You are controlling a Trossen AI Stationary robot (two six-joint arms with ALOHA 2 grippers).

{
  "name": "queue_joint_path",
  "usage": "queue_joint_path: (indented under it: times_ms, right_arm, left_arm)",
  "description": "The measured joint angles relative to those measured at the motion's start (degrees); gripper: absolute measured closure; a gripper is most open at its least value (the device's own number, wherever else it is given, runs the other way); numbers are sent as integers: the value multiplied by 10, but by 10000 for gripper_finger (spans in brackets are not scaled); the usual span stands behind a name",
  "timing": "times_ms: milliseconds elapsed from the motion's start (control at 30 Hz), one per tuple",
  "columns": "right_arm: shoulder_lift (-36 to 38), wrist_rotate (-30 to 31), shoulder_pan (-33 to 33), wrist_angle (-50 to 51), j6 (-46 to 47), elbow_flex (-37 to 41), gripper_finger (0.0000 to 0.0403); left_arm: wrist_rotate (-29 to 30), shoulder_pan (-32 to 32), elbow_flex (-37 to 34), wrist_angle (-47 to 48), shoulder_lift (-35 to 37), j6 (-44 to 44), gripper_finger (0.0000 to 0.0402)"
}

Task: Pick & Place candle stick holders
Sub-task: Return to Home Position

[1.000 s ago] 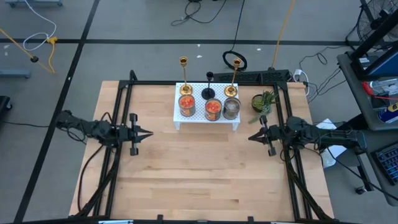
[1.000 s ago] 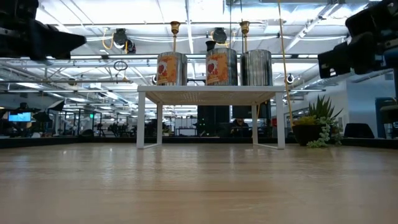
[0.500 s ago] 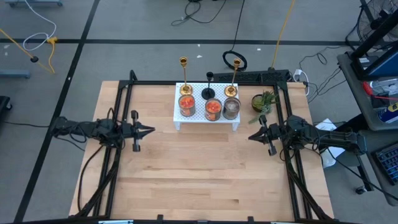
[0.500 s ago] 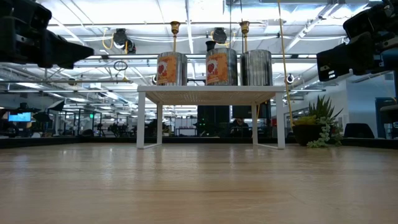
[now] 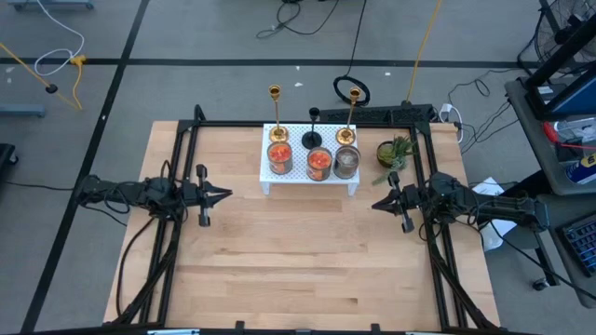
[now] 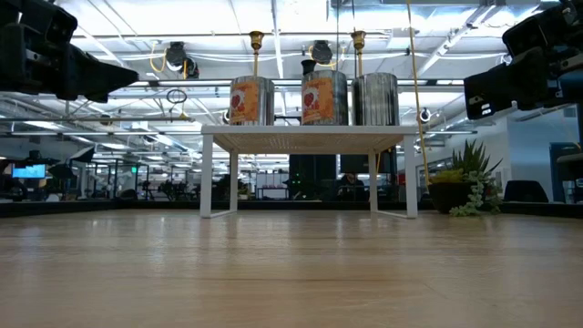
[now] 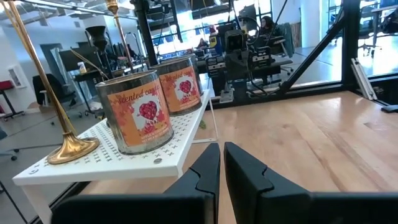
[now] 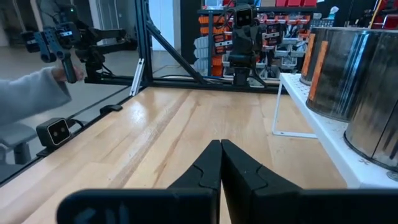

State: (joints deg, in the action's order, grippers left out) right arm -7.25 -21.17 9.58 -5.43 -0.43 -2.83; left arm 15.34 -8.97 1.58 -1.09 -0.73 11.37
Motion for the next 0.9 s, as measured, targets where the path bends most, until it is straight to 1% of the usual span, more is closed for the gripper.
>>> queue_joint_path:
  times_ms: [700,900]
  right_arm:
    - [0,0,0,0,-2,1,401]
    - [0,1,0,0,-21,1,401]
  left_arm:
    - [2,0,-1,-5,0,-1,371]
    - [2,0,-1,-5,0,-1,371]
